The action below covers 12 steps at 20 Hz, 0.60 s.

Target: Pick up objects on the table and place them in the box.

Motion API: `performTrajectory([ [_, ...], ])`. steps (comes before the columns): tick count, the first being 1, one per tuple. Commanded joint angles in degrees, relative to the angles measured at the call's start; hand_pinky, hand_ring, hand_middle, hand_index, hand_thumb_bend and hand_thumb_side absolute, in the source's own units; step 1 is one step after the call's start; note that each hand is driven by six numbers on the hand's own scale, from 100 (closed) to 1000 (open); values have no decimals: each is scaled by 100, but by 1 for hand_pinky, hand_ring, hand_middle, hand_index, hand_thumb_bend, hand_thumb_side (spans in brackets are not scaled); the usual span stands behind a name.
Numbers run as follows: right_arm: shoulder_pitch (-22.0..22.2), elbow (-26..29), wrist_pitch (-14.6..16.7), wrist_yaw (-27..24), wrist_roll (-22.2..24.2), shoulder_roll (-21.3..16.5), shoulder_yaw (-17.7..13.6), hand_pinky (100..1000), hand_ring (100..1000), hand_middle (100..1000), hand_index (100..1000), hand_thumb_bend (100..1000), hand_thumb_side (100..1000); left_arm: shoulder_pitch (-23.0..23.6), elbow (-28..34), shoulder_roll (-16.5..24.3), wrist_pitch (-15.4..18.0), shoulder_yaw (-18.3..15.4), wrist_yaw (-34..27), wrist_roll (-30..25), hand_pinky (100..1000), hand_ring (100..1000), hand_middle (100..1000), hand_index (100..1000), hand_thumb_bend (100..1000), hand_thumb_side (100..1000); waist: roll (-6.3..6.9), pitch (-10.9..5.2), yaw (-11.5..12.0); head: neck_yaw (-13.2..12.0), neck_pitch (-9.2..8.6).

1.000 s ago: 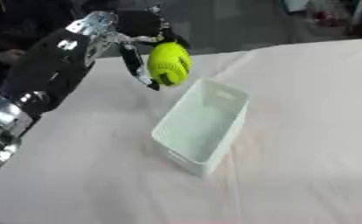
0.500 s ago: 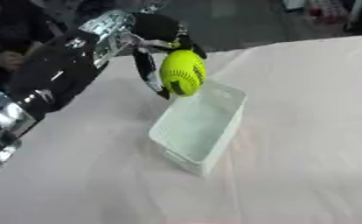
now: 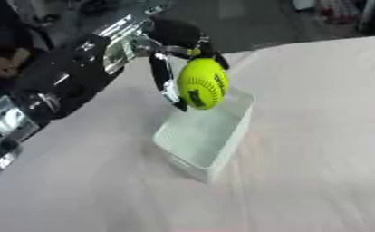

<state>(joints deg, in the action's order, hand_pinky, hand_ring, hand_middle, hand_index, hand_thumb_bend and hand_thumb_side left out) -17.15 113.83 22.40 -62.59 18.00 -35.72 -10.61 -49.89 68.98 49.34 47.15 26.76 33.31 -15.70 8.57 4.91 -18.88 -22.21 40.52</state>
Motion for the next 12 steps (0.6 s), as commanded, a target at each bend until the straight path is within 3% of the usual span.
performTrajectory([
  [1, -91, 76, -16, -33, 17, -167, -38, 224, 451, 509, 650, 100, 950, -105, 31, 222, 482, -65, 185, -851, 986, 976, 932, 929, 392, 791, -38, -88, -2, -73, -42],
  [4, -99, 76, -23, -36, 18, -163, -39, 224, 451, 510, 651, 100, 950, -106, -16, 200, 482, -103, 386, -1004, 1000, 1000, 997, 972, 488, 780, -39, -83, -6, -76, -32],
  [12, -106, 76, -35, -37, 20, -162, -40, 224, 451, 510, 651, 100, 950, -112, -50, 179, 482, -144, 699, -1107, 1000, 1000, 1000, 1000, 609, 752, -42, -83, -12, -85, -46],
])
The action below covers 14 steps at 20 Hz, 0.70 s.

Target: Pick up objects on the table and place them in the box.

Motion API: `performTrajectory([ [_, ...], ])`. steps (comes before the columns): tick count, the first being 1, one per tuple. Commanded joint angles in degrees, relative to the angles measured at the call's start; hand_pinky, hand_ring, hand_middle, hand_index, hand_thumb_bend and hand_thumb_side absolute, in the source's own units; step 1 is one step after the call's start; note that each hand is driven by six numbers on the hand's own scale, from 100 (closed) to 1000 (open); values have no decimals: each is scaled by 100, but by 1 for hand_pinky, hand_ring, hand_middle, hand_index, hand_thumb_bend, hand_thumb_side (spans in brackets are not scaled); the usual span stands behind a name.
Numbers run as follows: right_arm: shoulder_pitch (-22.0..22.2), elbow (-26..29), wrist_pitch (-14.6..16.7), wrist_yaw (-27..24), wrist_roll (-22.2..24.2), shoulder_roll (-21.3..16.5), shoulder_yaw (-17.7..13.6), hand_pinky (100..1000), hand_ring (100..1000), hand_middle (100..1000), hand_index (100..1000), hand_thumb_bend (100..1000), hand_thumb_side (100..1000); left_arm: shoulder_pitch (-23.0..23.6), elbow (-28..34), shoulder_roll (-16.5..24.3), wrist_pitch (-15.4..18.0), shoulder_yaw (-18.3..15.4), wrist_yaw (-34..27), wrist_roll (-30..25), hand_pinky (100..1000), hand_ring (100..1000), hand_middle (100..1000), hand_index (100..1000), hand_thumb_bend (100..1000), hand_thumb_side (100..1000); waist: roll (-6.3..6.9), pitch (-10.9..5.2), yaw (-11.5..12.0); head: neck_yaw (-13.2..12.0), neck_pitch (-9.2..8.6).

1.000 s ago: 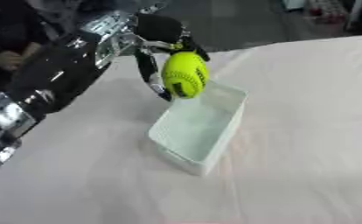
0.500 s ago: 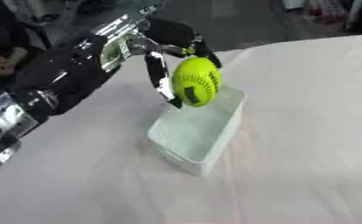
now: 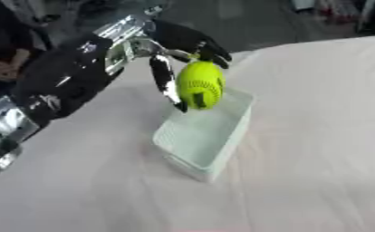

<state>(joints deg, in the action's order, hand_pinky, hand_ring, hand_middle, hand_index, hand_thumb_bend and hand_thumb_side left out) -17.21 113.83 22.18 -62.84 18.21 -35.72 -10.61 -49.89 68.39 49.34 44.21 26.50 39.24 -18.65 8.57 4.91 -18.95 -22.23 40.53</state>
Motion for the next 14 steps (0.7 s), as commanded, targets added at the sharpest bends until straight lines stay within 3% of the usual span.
performTrajectory([
  [1, -101, 76, -14, -13, -1, -162, -40, 224, 452, 510, 651, 100, 950, -111, 4, 180, 776, -119, 135, -824, 1000, 1000, 1000, 1000, 634, 768, -42, -82, -4, -82, -48],
  [5, -105, 76, -19, -13, 4, -161, -38, 224, 452, 510, 651, 100, 950, -101, 3, 177, 776, -106, 159, -875, 1000, 1000, 1000, 1000, 722, 849, -43, -81, -8, -82, -53],
  [8, -108, 76, -19, -13, 3, -162, -41, 224, 451, 510, 652, 100, 950, -68, 45, 208, 776, -119, 103, -882, 1000, 1000, 1000, 1000, 712, 840, -41, -79, -8, -76, -54],
  [12, -99, 76, -12, -4, 0, -166, -47, 224, 451, 510, 651, 100, 950, 58, 169, 312, 776, -231, -41, -770, 1000, 1000, 1000, 1000, 643, 777, -42, -78, 4, -61, -86],
  [13, -92, 76, -6, 0, -2, -166, -52, 224, 451, 510, 651, 100, 951, 111, 243, 349, 776, -287, -128, -657, 1000, 1000, 1000, 1000, 543, 715, -44, -77, 14, -40, -113],
  [14, -82, 76, 2, 7, -6, -166, -58, 224, 451, 510, 651, 100, 951, 191, 339, 409, 776, -356, -252, -492, 1000, 1000, 1000, 1000, 543, 715, -46, -76, 26, -12, -148],
])
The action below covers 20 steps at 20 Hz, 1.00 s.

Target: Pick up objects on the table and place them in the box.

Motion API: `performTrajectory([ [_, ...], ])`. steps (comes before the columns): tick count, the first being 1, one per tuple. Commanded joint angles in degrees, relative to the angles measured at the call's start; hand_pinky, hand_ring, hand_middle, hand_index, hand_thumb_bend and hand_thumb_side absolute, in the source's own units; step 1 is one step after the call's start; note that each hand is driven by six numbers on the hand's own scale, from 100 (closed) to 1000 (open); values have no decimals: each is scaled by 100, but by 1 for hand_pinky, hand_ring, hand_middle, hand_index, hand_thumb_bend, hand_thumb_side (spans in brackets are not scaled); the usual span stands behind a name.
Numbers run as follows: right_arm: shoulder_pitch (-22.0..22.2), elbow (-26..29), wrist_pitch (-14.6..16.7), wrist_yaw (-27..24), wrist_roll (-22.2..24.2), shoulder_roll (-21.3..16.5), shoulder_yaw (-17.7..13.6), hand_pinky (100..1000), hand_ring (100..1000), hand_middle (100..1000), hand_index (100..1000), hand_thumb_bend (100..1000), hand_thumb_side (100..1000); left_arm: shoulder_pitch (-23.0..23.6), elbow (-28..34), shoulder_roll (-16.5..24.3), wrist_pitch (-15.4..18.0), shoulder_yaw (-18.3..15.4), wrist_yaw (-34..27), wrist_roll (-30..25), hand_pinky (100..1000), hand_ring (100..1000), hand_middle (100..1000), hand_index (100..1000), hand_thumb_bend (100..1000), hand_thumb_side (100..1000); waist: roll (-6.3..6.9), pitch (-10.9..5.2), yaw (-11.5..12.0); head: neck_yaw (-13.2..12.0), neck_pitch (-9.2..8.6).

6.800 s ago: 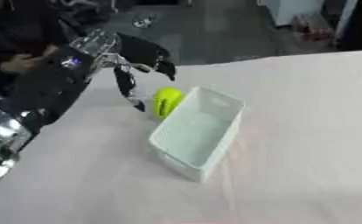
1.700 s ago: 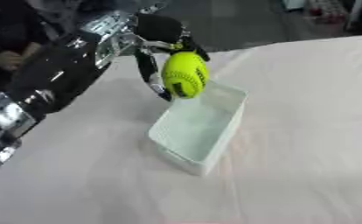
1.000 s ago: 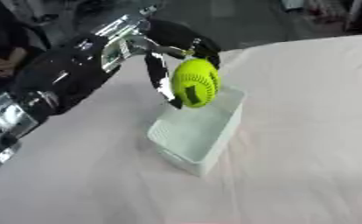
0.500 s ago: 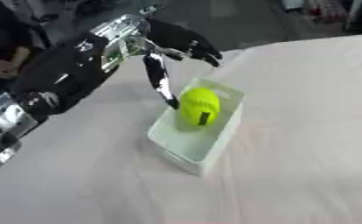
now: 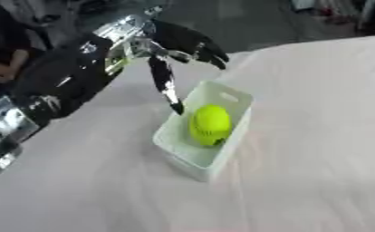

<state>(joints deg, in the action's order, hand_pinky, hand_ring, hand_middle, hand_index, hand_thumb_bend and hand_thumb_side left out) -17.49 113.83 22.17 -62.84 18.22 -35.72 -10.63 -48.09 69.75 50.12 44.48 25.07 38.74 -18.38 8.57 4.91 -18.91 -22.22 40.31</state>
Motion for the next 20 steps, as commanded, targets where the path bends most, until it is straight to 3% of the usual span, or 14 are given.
performTrajectory([
  [1, -41, 76, 11, 14, -12, -165, -60, 223, 451, 510, 652, 100, 951, 103, 299, 400, 749, -292, -336, -326, 854, 913, 949, 946, 474, 589, -49, -74, 40, 43, -182],
  [2, -24, 76, 23, 24, -18, -167, -67, 223, 451, 510, 652, 100, 930, 227, 395, 499, 725, -391, -478, -94, 854, 925, 990, 977, 505, 651, -52, -74, 59, 100, -237],
  [3, -7, 76, 37, 36, -26, -166, -73, 223, 451, 509, 651, 100, 950, 372, 498, 590, 735, -481, -610, 148, 675, 801, 872, 890, 397, 501, -58, -75, 78, 166, -301],
  [5, 47, 76, 84, 61, -50, -168, -97, 223, 450, 509, 654, 100, 948, 839, 715, 803, 746, -675, -1069, 690, 529, 699, 832, 851, 281, 452, -77, -79, 135, 308, -426],
  [6, 97, 76, 113, 86, -56, -170, -109, 223, 450, 509, 654, 100, 948, 1101, 835, 879, 746, -772, -1385, 927, 549, 715, 839, 859, 298, 452, -90, -87, 184, 385, -470],
  [7, 153, 76, 138, 122, -55, -170, -113, 218, 450, 510, 657, 100, 931, 1339, 984, 946, 726, -873, -1704, 1116, 471, 652, 808, 824, 231, 444, -109, -96, 236, 455, -519],
  [8, 224, 76, 165, 172, -49, -168, -116, 220, 450, 510, 656, 100, 949, 1589, 1177, 992, 664, -993, -2052, 1306, 485, 664, 814, 833, 243, 447, -129, -109, 295, 524, -567],
  [9, 285, 76, 195, 220, -43, -162, -119, 217, 450, 510, 656, 100, 949, 1807, 1378, 1022, 565, -1111, -2373, 1449, 434, 623, 794, 808, 199, 460, -151, -122, 349, 585, -626],
  [10, 370, 76, 240, 278, -41, -154, -133, 217, 450, 510, 656, 100, 909, 2059, 1613, 1015, 419, -1253, -2721, 1599, 444, 630, 798, 812, 209, 454, -177, -140, 414, 652, -685],
  [11, 463, 76, 288, 338, -48, -139, -149, 215, 450, 511, 656, 100, 949, 2291, 1850, 973, 234, -1394, -3052, 1711, 415, 610, 794, 805, 163, 500, -214, -162, 487, 736, -742],
  [15, 886, 76, 493, 650, -106, -62, -195, 208, 449, 513, 658, 100, 949, 3026, 2852, 531, -592, -1997, -4094, 1902, 411, 603, 804, 813, 147, 551, -350, -267, 768, 999, -790],
  [20, 1471, 76, 791, 1150, -78, 111, -160, 196, 448, 515, 660, 100, 951, 3734, 4062, -724, -1472, -2668, -5240, 1902, 425, 593, 798, 811, 148, 616, -563, -399, 1174, 1411, -620],
])
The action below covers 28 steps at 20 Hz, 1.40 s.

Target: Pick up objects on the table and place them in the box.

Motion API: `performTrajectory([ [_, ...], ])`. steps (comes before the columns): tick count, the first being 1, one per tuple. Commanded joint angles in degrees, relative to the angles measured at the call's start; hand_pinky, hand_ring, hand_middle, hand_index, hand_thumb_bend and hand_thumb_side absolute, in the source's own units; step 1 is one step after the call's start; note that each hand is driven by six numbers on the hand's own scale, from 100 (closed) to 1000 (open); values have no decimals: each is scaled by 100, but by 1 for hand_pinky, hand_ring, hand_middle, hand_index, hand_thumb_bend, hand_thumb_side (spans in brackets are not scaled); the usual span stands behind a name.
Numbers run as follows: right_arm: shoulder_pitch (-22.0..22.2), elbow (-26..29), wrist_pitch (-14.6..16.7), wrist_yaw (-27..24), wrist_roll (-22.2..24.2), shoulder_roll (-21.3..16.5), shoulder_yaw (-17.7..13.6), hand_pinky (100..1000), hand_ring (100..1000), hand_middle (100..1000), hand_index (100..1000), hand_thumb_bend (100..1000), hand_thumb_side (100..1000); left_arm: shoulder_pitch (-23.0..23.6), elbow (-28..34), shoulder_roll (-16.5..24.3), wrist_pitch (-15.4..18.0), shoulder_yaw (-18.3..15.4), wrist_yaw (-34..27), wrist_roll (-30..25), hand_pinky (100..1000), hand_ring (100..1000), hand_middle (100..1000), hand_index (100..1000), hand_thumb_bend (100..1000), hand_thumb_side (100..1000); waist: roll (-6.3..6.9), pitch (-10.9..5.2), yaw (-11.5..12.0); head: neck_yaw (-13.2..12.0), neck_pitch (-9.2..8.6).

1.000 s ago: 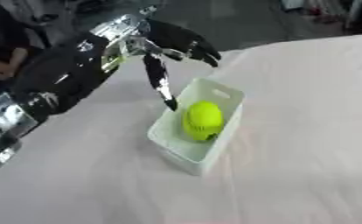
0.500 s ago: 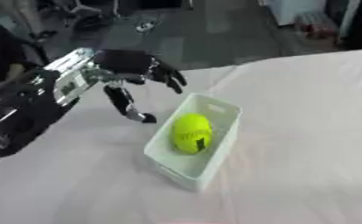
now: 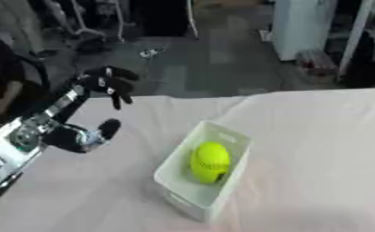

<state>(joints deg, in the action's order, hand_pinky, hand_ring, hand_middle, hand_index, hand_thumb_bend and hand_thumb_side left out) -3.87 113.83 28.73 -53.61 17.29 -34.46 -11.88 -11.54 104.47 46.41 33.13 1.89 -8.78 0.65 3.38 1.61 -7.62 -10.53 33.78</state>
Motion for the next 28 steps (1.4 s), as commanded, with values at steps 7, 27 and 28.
performTrajectory([
  [7, 736, 77, 481, 956, -21, 209, 131, 185, 447, 521, 663, 100, 953, 108, 1009, -1115, -395, -514, -1221, -176, 430, 604, 791, 795, 181, 619, -194, -214, 418, 933, 391],
  [27, 501, 77, 736, 948, 367, 99, 258, 187, 434, 463, 521, 100, 929, 411, 1012, -1243, -258, -550, -1371, -306, 435, 605, 800, 793, 160, 642, -103, -193, 308, 762, 707],
  [28, 473, 77, 815, 921, 683, 98, 320, 185, 416, 427, 508, 100, 928, 417, 1012, -1249, -262, -548, -1366, -321, 435, 604, 800, 793, 159, 642, -101, -188, 311, 733, 731],
])
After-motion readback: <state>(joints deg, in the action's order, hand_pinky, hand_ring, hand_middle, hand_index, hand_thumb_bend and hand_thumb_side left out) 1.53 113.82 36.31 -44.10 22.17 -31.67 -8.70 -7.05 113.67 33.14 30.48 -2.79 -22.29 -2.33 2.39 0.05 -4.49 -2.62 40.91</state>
